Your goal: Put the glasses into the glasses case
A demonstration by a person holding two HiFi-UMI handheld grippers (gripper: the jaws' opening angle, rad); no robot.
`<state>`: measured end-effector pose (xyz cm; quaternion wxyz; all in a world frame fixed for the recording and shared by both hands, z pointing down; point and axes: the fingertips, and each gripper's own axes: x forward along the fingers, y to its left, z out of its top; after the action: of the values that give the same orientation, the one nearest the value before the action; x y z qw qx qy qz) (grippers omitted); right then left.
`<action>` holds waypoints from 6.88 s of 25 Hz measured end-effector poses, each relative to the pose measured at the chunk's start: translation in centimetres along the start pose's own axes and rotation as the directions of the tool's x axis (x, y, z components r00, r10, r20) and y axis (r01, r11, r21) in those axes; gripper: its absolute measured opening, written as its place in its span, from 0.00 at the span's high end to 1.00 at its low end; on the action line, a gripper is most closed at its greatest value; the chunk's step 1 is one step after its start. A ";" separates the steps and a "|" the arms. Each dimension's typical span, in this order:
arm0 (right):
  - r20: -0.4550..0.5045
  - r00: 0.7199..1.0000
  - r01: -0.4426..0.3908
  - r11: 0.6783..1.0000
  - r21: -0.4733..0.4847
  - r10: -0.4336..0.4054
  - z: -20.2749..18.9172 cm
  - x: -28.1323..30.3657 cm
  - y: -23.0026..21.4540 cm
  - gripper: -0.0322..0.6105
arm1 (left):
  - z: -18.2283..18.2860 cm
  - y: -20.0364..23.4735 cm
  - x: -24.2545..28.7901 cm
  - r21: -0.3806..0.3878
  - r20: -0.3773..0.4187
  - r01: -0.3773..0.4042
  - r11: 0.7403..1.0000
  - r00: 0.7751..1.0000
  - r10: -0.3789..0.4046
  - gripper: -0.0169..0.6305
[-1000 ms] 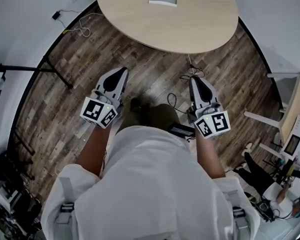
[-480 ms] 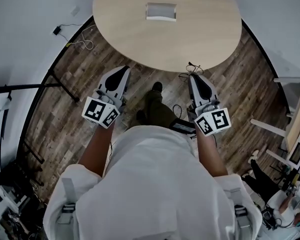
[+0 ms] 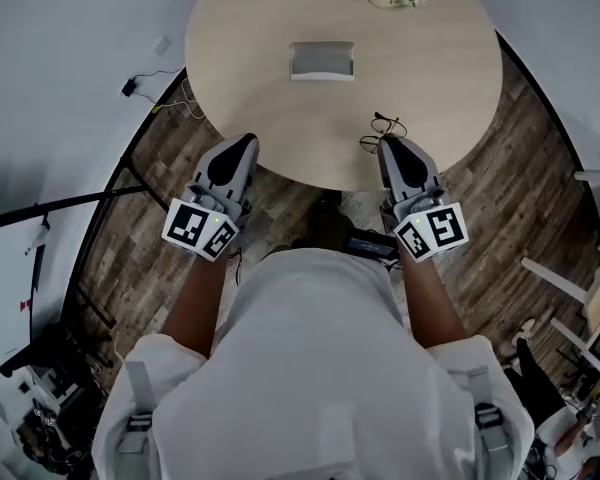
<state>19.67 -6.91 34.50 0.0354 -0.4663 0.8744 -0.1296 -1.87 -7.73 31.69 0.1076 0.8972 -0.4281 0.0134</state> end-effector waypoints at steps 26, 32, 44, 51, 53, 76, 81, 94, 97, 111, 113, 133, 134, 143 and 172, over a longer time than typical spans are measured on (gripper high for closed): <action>-0.069 0.957 0.276 0.958 -0.082 -0.281 2.0 8.7 -5.3 0.88 | 1.7 10.7 12.9 -0.073 -0.001 0.255 0.964 0.967 -0.256 0.95; -0.098 0.929 0.345 0.932 -0.113 -0.356 2.1 12.4 -4.6 0.88 | 1.5 13.5 14.1 -0.084 -0.008 0.347 0.934 0.937 -0.349 0.95; -0.141 0.908 0.363 0.908 -0.212 -0.396 2.0 18.0 -3.2 0.88 | -1.2 18.3 14.6 -0.110 -0.020 0.409 0.906 0.910 -0.414 0.95; -0.159 0.912 0.317 0.896 -0.310 -0.378 3.0 18.7 -7.4 0.88 | -2.9 16.8 17.1 -0.120 -0.050 0.397 0.910 0.913 -0.405 0.95; -0.167 0.922 0.279 0.899 -0.339 -0.349 3.1 19.7 -8.6 0.88 | -3.6 16.8 17.6 -0.144 -0.056 0.375 0.916 0.921 -0.386 0.95; -0.698 0.716 -0.398 0.834 -0.383 0.022 -7.2 25.9 -9.5 0.88 | -8.6 14.8 17.7 -0.187 -0.107 0.281 0.941 0.947 -0.304 0.95; -0.771 0.633 -0.522 0.774 -0.358 0.070 -9.8 26.6 -8.9 0.88 | -8.7 15.1 17.4 -0.185 -0.097 0.275 0.944 0.950 -0.296 0.95; -0.903 0.409 -0.647 0.739 -0.187 0.130 -16.1 27.5 -8.4 0.88 | -11.0 16.2 14.9 -0.215 -0.178 0.228 0.950 0.947 -0.268 0.95; -0.917 0.376 -0.651 0.743 -0.159 0.133 -16.9 27.7 -8.4 0.88 | -11.1 16.4 14.8 -0.221 -0.178 0.226 0.949 0.947 -0.267 0.95; -0.968 0.234 -0.669 0.738 -0.094 0.089 -20.5 27.7 -9.2 0.88 | -11.4 17.2 14.1 -0.209 -0.185 0.212 0.955 0.950 -0.252 0.95; -0.975 0.208 -0.673 0.735 -0.081 0.083 -21.1 27.6 -9.2 0.88 | -11.5 17.2 14.1 -0.211 -0.185 0.209 0.955 0.950 -0.250 0.95; -0.987 0.121 -0.718 0.695 -0.016 0.103 -23.5 26.6 -8.6 0.88 | -11.8 17.1 13.6 -0.227 -0.199 0.206 0.952 0.947 -0.252 0.95; -0.987 0.118 -0.719 0.695 -0.011 0.107 -23.5 26.6 -8.5 0.88 | -11.9 17.0 13.5 -0.227 -0.200 0.207 0.952 0.946 -0.254 0.95; -0.984 0.142 -0.706 0.707 -0.026 0.105 -23.5 26.9 -8.5 0.82 | -12.0 17.3 13.2 -0.236 -0.202 0.197 0.952 0.948 -0.246 0.95; 0.158 0.964 0.254 0.919 -0.303 -0.214 17.5 19.7 1.4 0.91 | 6.4 16.6 13.1 0.019 -0.005 0.429 0.903 0.903 -0.429 0.95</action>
<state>10.64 -25.76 18.43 -0.0033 -0.5740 0.8179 0.0397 -6.79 -29.16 29.95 0.0993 0.9704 -0.2202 -0.0063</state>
